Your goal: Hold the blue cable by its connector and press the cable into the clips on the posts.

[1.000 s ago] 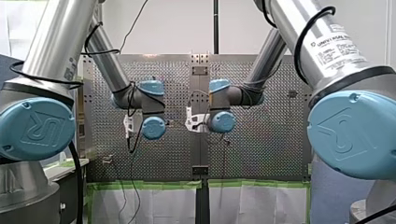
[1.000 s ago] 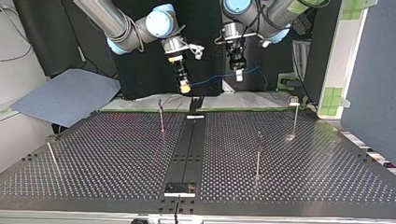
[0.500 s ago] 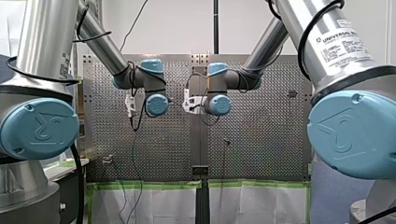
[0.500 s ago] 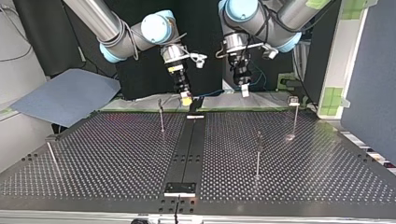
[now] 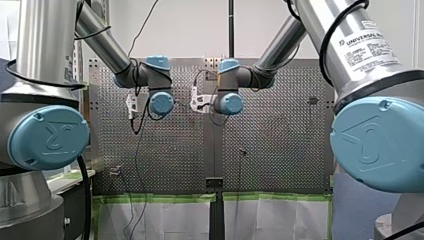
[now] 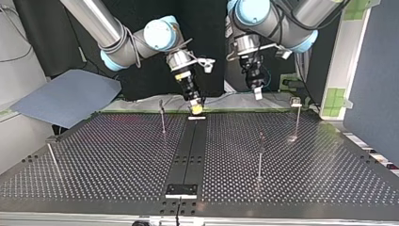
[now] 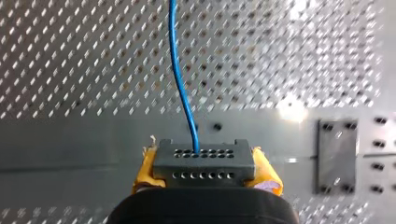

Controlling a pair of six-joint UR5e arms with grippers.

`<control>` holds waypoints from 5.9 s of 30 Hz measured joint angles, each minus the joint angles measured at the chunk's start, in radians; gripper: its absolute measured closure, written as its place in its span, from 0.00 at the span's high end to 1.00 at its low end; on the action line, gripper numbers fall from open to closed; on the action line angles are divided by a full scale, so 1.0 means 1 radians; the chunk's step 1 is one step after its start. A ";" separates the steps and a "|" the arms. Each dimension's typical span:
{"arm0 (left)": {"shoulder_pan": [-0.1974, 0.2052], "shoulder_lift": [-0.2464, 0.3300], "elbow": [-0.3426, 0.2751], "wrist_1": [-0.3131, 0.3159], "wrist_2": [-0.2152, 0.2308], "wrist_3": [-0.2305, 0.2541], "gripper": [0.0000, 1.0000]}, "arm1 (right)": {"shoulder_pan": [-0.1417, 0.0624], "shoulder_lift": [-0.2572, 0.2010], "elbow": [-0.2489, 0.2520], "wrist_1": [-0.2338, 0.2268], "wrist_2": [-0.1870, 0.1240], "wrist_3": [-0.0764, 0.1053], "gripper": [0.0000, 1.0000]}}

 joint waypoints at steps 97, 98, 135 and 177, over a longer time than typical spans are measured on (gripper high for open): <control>0.290 0.002 0.253 -0.253 0.351 0.011 0.00 | -0.006 0.063 -0.308 0.166 -0.044 0.123 0.00; 0.292 0.002 0.254 -0.252 0.353 0.011 0.00 | -0.008 0.063 -0.309 0.167 -0.044 0.123 0.00; 0.379 -0.109 0.358 -0.273 0.482 -0.047 0.00 | -0.060 0.106 -0.359 0.163 -0.049 0.128 0.00; 0.384 -0.115 0.358 -0.313 0.438 -0.072 1.00 | -0.081 0.115 -0.362 0.168 -0.072 0.125 0.00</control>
